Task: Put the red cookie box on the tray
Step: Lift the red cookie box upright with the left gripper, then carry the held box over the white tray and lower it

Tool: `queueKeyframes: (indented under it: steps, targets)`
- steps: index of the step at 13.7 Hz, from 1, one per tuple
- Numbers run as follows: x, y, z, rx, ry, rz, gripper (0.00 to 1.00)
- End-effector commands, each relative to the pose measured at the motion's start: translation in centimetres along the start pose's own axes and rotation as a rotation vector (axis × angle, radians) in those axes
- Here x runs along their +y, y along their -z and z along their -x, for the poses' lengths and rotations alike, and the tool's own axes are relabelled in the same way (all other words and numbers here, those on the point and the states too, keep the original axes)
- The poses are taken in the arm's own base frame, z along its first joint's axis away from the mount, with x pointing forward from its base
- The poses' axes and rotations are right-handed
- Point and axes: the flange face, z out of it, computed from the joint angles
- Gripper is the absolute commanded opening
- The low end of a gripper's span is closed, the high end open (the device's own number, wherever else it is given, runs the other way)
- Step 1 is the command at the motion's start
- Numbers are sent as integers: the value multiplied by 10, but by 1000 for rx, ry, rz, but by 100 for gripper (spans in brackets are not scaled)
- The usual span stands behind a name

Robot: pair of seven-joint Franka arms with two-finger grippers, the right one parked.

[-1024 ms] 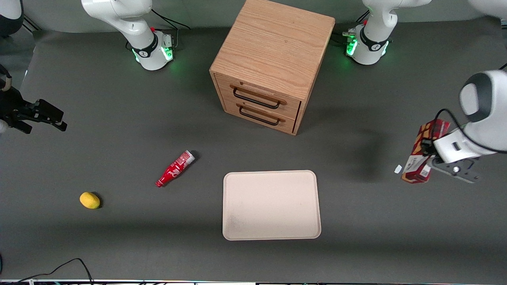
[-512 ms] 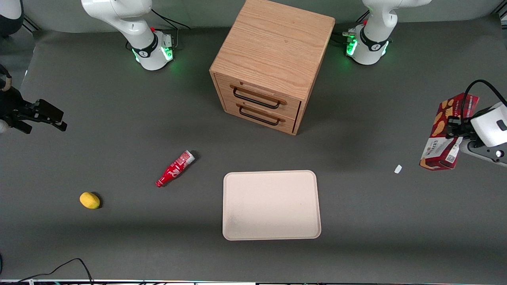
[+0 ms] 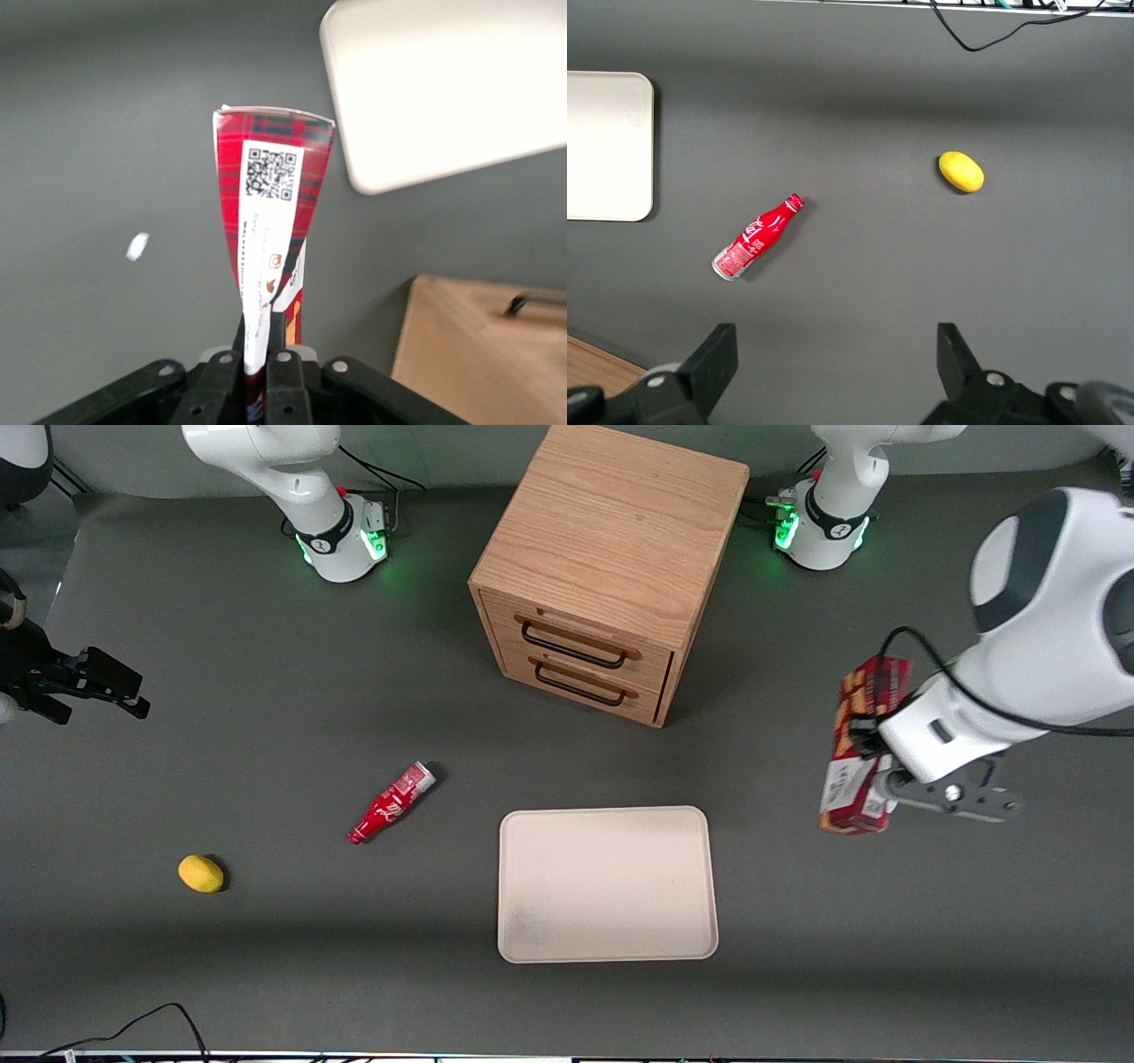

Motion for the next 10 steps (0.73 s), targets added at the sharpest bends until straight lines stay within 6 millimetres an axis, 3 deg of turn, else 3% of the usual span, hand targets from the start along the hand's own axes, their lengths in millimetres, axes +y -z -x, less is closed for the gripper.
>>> queueKeyframes:
  steps: [1, 5, 7, 10]
  targets:
    - [53, -10, -40, 57, 64, 27, 0]
    - [112, -59, -63, 66, 133, -25, 0]
    - [126, -89, -76, 82, 168, -15, 0]
    - [127, -149, -102, 115, 194, 16, 0]
